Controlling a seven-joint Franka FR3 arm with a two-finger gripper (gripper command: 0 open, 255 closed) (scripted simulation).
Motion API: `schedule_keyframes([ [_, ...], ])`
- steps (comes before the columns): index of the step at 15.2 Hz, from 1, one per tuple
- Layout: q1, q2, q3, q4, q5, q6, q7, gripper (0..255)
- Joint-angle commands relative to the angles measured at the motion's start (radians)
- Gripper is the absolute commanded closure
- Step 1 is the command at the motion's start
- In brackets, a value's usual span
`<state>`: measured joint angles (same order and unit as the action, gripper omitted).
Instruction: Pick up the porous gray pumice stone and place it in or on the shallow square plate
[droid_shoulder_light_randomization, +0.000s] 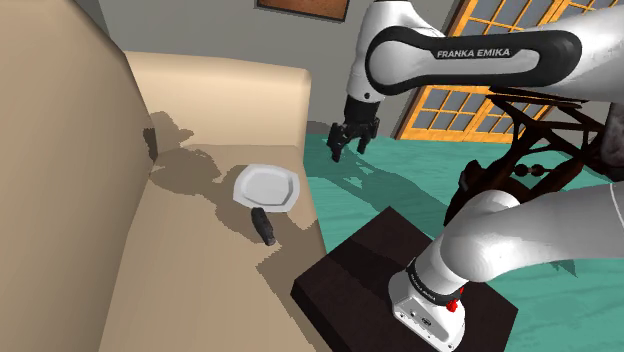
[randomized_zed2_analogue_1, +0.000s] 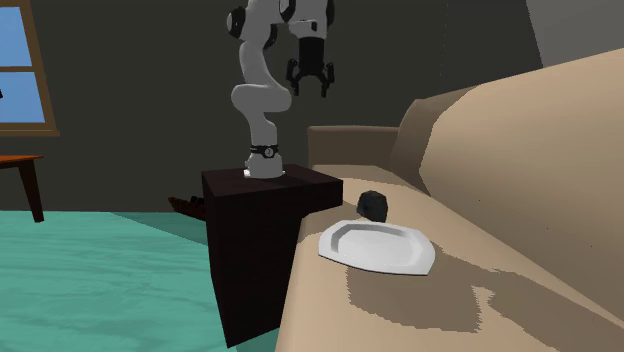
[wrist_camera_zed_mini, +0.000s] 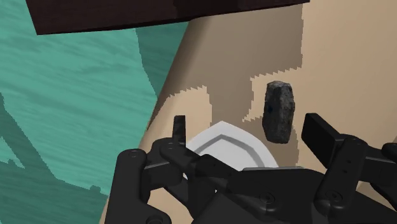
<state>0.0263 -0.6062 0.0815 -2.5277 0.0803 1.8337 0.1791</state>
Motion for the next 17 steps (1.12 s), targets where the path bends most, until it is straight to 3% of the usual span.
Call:
schedule_keyframes([
  [1, 0.007, 0.051, 0.022, -0.016, 0.008, 0.066, 0.022, 0],
  [9, 0.031, 0.337, 0.117, 0.019, 0.011, 0.307, 0.139, 0],
  [17, 0.053, 0.667, 0.178, 0.145, -0.074, 0.491, 0.29, 0],
])
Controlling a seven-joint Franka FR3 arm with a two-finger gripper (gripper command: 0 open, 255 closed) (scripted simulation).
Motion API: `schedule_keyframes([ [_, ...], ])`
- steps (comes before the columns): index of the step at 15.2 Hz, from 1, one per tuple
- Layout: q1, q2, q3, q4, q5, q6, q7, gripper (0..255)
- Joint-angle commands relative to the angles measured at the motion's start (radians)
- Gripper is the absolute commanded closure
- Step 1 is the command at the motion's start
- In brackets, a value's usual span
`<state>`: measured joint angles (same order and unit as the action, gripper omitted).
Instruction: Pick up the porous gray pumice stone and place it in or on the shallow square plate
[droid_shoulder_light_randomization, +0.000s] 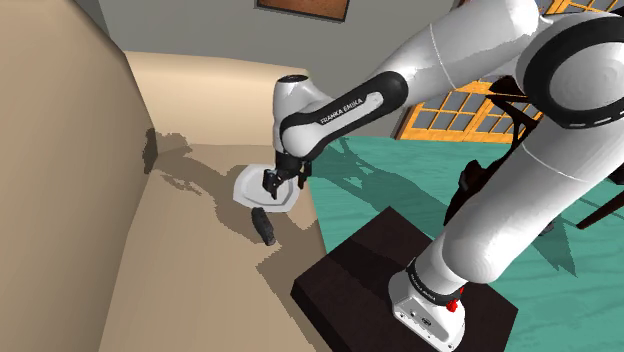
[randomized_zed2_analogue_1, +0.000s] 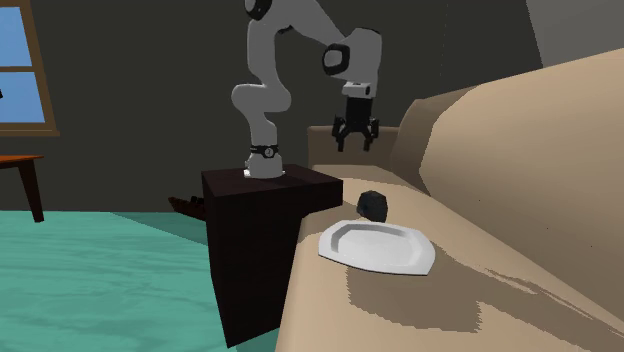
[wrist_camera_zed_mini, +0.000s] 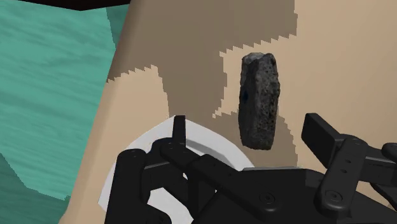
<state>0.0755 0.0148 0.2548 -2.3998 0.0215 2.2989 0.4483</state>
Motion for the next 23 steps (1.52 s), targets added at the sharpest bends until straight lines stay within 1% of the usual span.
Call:
schedule_keyframes([
  [1, 0.009, 0.088, 0.007, 0.039, -0.032, 0.042, 0.042, 0],
  [4, 0.032, 0.214, 0.005, 0.112, -0.083, 0.084, 0.103, 0],
  [8, 0.075, 0.379, -0.013, 0.228, -0.143, 0.118, 0.174, 0],
  [16, 0.094, 0.47, -0.036, 0.229, -0.176, 0.206, 0.199, 0],
  [23, 0.094, 0.47, -0.036, 0.229, -0.176, 0.206, 0.199, 0],
])
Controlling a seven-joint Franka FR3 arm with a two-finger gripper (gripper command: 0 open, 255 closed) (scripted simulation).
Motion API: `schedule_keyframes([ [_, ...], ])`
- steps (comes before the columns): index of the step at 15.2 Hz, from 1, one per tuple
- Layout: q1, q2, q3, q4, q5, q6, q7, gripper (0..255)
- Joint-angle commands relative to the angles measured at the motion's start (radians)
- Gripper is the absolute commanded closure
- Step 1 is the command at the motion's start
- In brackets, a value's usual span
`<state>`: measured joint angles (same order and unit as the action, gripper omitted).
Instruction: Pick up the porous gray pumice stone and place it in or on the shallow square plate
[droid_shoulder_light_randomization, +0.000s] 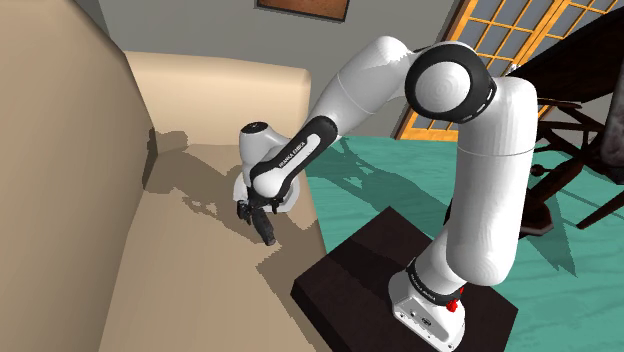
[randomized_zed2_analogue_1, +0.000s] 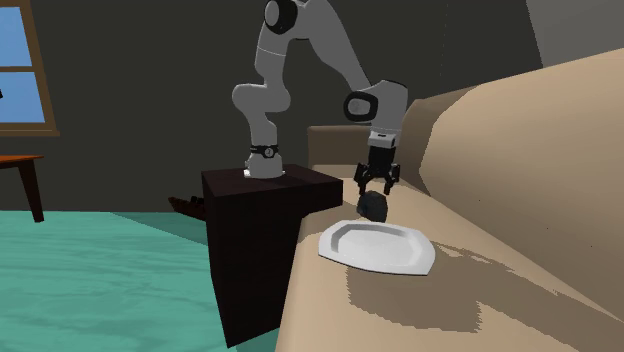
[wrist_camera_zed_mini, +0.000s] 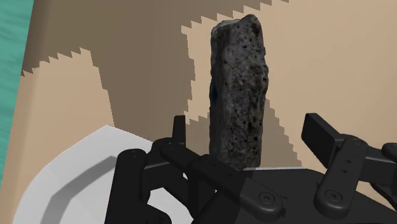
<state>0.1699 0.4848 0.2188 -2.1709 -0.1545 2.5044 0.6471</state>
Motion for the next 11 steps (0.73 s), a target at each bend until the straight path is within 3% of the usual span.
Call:
schedule_keyframes([
  [1, 0.0, 0.0, 0.0, 0.0, 0.0, 0.0, 0.0, 0],
  [2, 0.0, 0.0, 0.0, 0.0, 0.0, 0.0, 0.0, 255],
  [11, 0.0, 0.0, 0.0, 0.0, 0.0, 0.0, 0.0, 255],
])
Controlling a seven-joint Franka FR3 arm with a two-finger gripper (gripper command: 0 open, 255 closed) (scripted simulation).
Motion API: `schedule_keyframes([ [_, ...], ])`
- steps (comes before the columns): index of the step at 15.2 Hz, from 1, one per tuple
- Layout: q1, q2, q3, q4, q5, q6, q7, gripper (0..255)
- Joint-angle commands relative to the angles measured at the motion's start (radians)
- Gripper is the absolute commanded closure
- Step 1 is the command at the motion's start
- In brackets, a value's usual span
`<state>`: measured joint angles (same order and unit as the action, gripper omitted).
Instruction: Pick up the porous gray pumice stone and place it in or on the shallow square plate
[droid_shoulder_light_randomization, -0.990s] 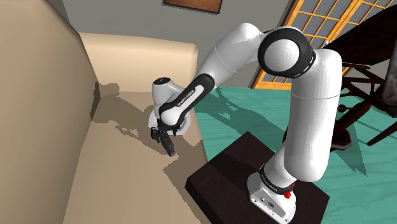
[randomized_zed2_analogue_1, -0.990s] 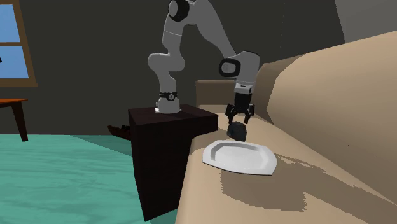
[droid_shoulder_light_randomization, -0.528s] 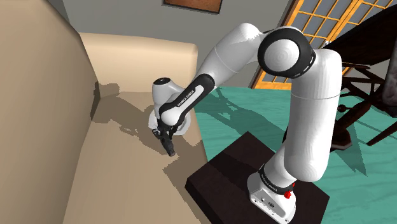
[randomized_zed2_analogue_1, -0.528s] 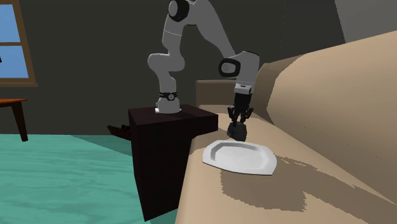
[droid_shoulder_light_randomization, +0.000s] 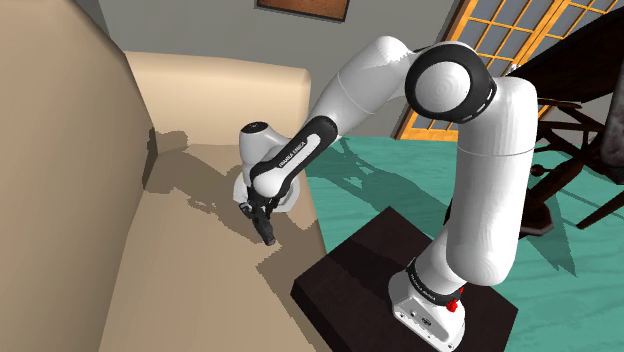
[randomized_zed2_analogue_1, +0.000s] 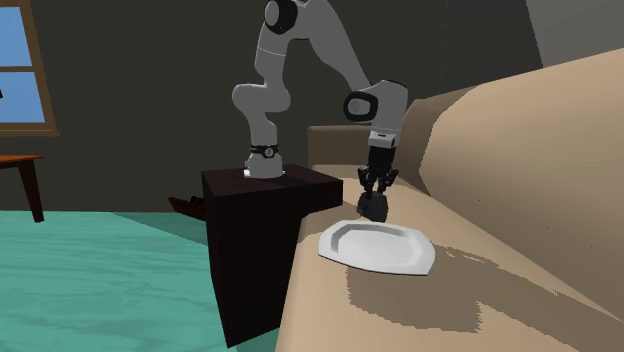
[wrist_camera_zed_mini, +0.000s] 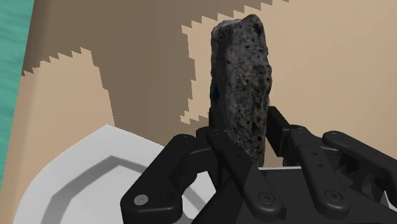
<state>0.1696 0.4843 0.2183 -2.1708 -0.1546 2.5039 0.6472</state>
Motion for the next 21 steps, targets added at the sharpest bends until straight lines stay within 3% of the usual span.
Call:
schedule_keyframes([
  [1, -0.002, -0.012, 0.004, -0.003, 0.004, -0.009, -0.003, 255],
  [17, -0.031, -0.195, 0.043, -0.009, 0.071, -0.181, -0.046, 255],
  [21, -0.075, -0.143, 0.01, 0.093, 0.058, -0.23, -0.119, 255],
])
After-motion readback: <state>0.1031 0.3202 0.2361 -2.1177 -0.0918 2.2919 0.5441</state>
